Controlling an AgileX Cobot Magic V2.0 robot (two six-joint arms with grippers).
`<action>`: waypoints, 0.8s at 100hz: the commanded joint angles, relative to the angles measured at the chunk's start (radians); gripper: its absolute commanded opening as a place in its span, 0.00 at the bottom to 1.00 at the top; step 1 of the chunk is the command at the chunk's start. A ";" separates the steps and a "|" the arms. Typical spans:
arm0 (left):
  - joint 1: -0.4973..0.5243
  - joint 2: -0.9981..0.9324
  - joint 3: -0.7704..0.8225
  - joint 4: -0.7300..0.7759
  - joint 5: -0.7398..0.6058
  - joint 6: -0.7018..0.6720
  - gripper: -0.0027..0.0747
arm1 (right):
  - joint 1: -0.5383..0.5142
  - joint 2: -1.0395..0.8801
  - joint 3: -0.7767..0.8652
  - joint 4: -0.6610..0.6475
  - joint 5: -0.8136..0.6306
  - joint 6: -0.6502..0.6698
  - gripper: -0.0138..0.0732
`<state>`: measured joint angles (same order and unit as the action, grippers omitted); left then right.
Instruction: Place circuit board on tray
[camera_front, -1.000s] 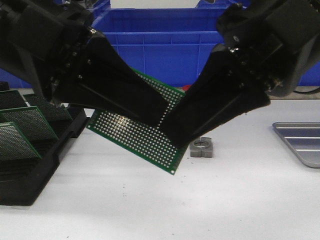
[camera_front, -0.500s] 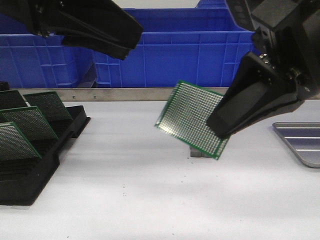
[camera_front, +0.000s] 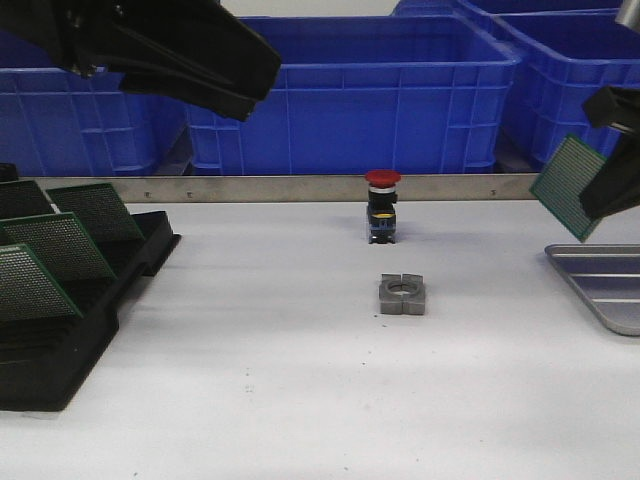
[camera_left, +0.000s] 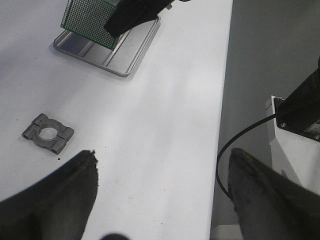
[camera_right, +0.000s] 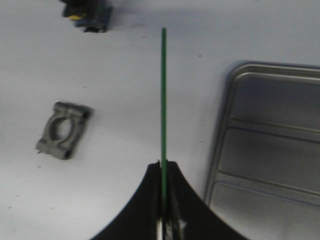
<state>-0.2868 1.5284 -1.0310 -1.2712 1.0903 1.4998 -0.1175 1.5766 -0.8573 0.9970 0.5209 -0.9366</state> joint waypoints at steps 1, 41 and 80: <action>0.004 -0.032 -0.032 -0.064 0.030 -0.002 0.67 | -0.024 0.009 -0.018 0.030 -0.051 -0.002 0.08; 0.004 -0.032 -0.033 -0.053 0.030 -0.002 0.67 | -0.034 0.030 -0.025 0.029 -0.146 -0.002 0.86; 0.004 -0.036 -0.104 0.469 -0.023 -0.003 0.67 | -0.034 -0.133 -0.025 0.019 -0.217 -0.073 0.87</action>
<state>-0.2868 1.5284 -1.0960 -0.9419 1.0810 1.4998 -0.1453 1.5084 -0.8573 0.9991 0.3266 -0.9914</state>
